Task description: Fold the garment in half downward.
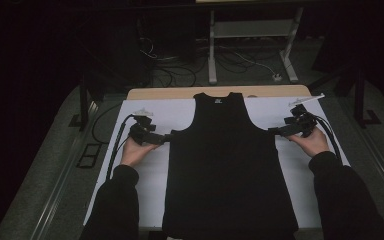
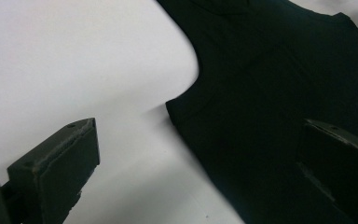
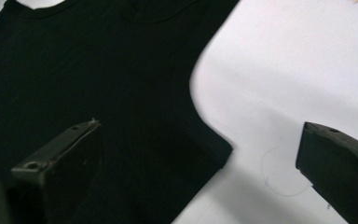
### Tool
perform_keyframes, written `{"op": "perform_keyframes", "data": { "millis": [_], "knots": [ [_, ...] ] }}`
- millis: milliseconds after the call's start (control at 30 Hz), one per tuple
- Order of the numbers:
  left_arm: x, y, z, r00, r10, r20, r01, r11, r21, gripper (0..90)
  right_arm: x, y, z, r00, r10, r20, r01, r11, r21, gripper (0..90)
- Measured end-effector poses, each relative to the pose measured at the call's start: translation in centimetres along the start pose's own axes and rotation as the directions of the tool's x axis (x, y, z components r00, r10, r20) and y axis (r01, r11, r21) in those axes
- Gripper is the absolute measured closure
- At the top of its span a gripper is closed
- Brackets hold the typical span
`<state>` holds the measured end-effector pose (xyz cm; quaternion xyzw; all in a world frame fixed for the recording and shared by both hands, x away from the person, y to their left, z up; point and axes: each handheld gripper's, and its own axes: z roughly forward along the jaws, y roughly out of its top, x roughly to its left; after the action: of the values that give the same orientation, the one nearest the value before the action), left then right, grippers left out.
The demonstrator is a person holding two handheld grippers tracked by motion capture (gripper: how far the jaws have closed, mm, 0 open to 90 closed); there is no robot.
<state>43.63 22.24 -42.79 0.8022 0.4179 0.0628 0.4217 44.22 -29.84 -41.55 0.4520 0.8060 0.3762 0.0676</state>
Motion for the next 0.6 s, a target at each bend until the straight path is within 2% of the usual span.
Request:
{"op": "perform_keyframes", "data": {
  "millis": [167,333,400,567,600],
  "knots": [
    [-0.1,-0.2,0.6,1.0000,-0.006,0.004,0.006,0.9996,0.026,0.0,0.0,-0.1,0.7,0.9999,0.001,-0.013,-0.001,1.000,0.019,4.4],
    [0.4,-0.2,0.6,0.9998,-0.020,0.004,0.020,0.9994,0.029,0.6,0.0,-0.2,1.1,0.9995,0.008,-0.029,-0.008,1.000,0.027,8.8],
    [0.5,0.0,0.9,0.9997,-0.025,0.004,0.025,0.9986,0.045,1.3,0.1,-0.3,1.4,0.9994,0.011,-0.031,-0.010,0.999,0.035,11.3],
    [0.1,0.8,1.6,1.0000,-0.004,0.004,0.003,0.9979,0.064,3.8,0.1,-0.4,2.1,0.9995,0.014,-0.028,-0.013,0.998,0.058,14.5],
    [0.0,0.8,1.7,0.9999,-0.011,0.005,0.011,0.9980,0.063,5.6,0.1,-0.4,2.2,0.9995,0.016,-0.025,-0.015,0.998,0.062,15.7]
  ]
}}
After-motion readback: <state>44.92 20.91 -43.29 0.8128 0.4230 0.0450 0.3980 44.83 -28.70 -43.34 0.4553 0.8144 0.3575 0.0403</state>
